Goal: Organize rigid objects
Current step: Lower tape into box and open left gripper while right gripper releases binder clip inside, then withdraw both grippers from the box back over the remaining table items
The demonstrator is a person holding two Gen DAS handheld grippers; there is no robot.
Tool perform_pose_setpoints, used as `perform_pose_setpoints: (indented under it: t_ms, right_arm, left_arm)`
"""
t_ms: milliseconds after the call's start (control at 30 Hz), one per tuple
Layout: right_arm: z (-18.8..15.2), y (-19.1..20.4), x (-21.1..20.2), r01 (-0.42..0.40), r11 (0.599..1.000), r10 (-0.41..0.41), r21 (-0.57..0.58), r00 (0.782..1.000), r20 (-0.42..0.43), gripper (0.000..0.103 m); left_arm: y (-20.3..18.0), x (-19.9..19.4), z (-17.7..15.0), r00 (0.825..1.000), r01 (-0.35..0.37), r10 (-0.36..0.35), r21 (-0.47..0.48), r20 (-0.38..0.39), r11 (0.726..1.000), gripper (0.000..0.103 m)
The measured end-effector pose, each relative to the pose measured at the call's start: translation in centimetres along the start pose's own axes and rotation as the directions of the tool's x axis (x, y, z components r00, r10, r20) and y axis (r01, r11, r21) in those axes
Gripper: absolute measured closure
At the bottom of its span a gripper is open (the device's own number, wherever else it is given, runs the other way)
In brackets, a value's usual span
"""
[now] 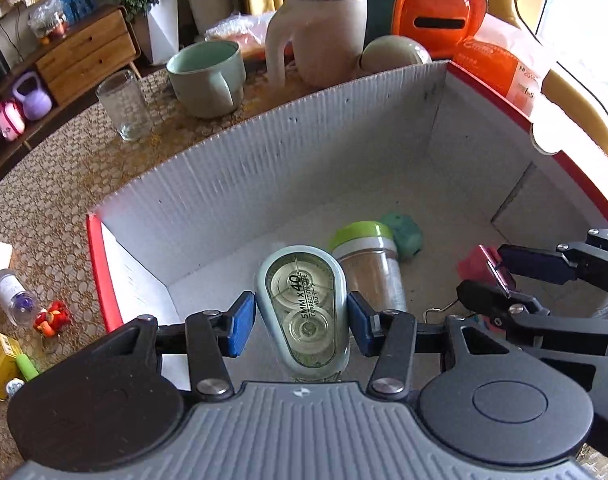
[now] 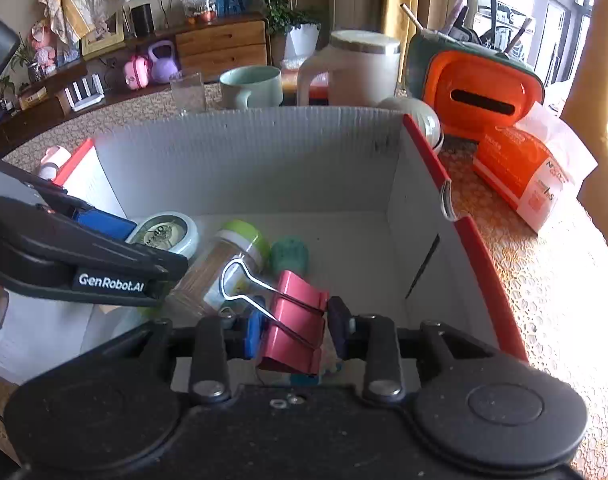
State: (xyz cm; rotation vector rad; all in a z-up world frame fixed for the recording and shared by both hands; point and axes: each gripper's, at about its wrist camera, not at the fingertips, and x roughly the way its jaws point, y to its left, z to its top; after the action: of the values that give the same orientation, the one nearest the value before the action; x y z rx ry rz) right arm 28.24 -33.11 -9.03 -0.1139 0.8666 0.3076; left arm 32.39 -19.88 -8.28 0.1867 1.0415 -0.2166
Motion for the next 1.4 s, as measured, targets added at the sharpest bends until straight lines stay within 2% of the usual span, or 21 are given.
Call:
perform_pose_setpoints:
  t_ms: [133, 500, 667, 767, 1167, 1300, 1400]
  right_arm:
    - [-0.3, 0.0, 0.2, 0.002, 1.0, -0.002, -0.004, 1.0, -0.014, 0.069]
    - [-0.3, 0.2, -0.1, 0.014, 1.0, -0.014, 0.002, 0.999, -0.029, 0.063]
    - [-0.3, 0.5, -1.1, 0.019, 1.0, -0.019, 0.001, 1.0, -0.023, 0.06]
    - [-0.2, 0.8, -1.9, 0.027, 1.0, -0.027, -0.004, 1.0, -0.016, 0.058]
    - [0.1, 3.0, -6.4, 0.03, 0.999, -0.029, -0.017, 0.998, 0.047, 0.048]
    - [0.1, 4.1, -8.2, 0.02, 1.0, -0.018, -0.023, 0.997, 0.079, 0.036]
    - [0.1, 5.0, -9.4, 0.008, 1.0, -0.005, -0.029, 0.995, 0.1, 0.032]
  left_arm:
    - [0.4, 0.7, 0.0, 0.999, 0.019, -0.02, -0.021, -0.037, 1.0, 0.053]
    - [-0.4, 0.9, -0.1, 0.996, 0.01, -0.008, 0.024, -0.094, 1.0, 0.053]
    - [-0.3, -0.4, -0.4, 0.997, 0.022, -0.021, 0.019, -0.068, 1.0, 0.049]
    - [-0.3, -1.5, -0.7, 0.999, 0.018, -0.017, 0.016, -0.041, 1.0, 0.037]
    - [1.2, -7.3, -2.3, 0.997, 0.039, -0.039, -0.005, 0.065, 0.999, 0.037]
    - [2.0, -9.5, -3.3, 0.994, 0.05, -0.049, -0.011, 0.101, 0.999, 0.037]
    - [2.7, -11.2, -4.3, 0.989, 0.069, -0.066, -0.013, 0.132, 0.998, 0.037]
